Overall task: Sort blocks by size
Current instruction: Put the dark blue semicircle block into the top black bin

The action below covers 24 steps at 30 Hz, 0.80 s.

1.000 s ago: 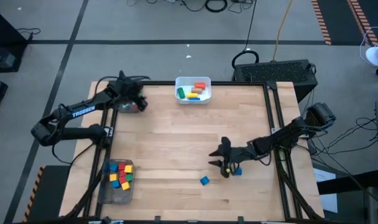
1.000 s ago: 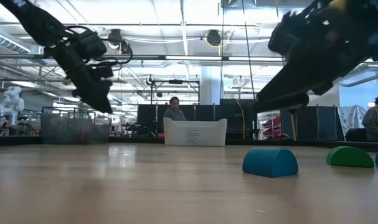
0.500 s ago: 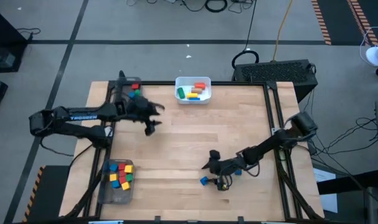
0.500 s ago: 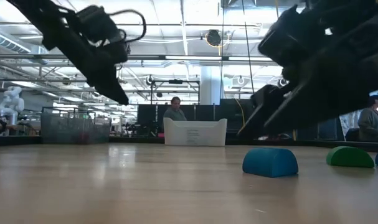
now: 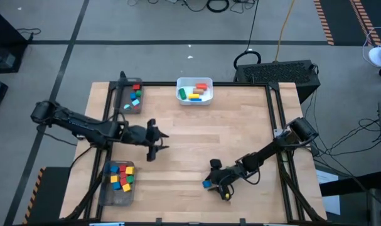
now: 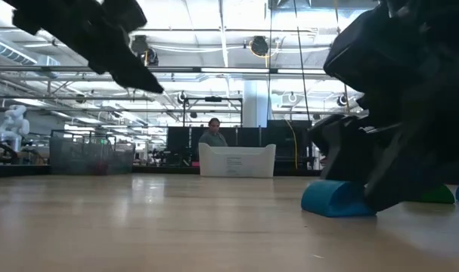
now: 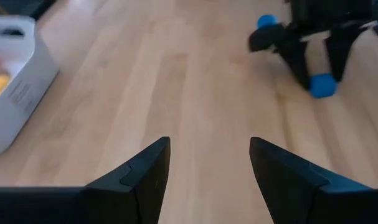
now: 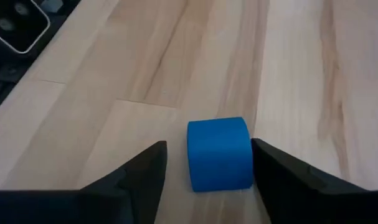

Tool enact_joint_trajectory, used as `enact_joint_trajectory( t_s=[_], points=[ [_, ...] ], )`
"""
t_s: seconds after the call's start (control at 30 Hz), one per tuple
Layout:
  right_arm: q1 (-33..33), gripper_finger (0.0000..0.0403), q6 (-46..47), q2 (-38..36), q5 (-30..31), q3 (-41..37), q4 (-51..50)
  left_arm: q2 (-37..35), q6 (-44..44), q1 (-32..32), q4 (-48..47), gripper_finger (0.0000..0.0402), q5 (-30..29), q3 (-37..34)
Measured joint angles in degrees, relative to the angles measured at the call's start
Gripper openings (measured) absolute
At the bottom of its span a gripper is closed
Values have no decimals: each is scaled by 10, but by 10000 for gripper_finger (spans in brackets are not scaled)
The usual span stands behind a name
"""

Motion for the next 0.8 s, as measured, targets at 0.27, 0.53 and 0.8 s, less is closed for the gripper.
enact_joint_trajectory(
  t_s=[0.27,0.53,0.8],
  points=[
    [0,148,38,0,29,-1,-4,30,35,-91,56,223,-57,0],
    [0,111,64,1,27,-2,47,148,187,-148,204,223,-67,0],
    [-18,122,85,1,26,-2,159,233,298,-171,354,223,-63,0]
  ],
)
